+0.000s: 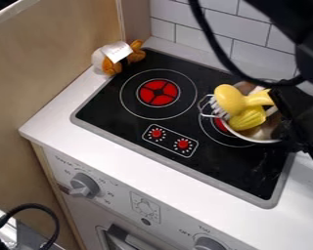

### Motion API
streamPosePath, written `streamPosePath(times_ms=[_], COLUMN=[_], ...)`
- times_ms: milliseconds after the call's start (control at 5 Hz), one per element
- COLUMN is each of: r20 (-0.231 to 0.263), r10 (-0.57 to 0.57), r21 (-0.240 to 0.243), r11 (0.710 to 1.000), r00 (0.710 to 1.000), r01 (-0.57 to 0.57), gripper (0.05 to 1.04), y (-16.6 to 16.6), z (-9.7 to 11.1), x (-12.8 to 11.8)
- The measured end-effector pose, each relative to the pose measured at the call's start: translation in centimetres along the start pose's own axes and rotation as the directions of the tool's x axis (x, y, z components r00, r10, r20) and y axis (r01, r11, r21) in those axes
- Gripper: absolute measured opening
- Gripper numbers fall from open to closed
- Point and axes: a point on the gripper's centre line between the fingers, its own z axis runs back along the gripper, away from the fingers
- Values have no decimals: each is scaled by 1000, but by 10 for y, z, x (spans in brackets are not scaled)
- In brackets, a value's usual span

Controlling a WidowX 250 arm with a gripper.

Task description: Put the utensils on the right burner

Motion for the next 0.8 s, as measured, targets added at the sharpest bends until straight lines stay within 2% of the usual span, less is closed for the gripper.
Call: streamPosePath(times_ms=[400, 800], r20=[6, -34], r10=[-26, -35], r21=[13, 20], r11=[1000, 999], r00=[1000, 999], r01=[26, 35], gripper=[59, 76], y=[8, 12], z=[-15, -15], x=[-6, -18])
